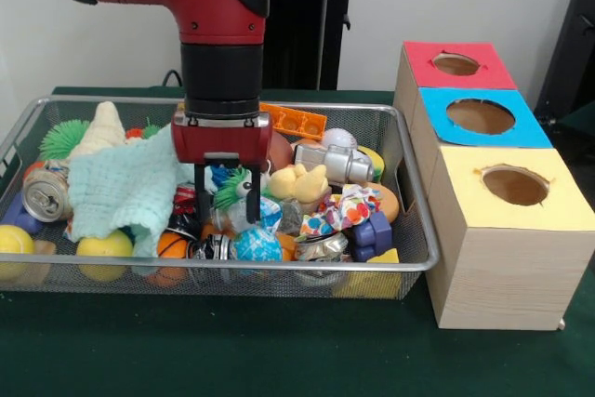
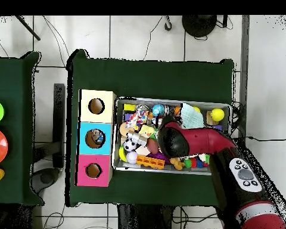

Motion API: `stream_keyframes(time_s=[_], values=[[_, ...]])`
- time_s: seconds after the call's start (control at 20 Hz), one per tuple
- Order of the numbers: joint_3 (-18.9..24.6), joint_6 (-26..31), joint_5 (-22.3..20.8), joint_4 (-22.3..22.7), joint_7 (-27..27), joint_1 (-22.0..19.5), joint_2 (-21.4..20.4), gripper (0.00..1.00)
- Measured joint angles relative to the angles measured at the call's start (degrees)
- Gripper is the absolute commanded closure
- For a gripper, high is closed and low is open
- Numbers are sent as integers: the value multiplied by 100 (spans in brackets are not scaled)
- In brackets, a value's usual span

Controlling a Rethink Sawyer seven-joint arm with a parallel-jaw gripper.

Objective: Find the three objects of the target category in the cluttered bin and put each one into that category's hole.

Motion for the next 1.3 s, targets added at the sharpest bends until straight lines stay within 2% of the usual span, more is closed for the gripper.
stream_keyframes(time_s=[0.3, 0.35, 0.55, 1.0, 1.3], values=[[773, 590, -172, 2, -122, -519, 30, 0], [1007, 831, -194, 4, -213, -668, 41, 0], [1455, 1359, -207, 9, -512, -911, 45, 0], [2319, 2354, -227, 24, -1455, -1054, -124, 0], [2762, 2628, -242, 76, -2046, -1064, -249, 0]])
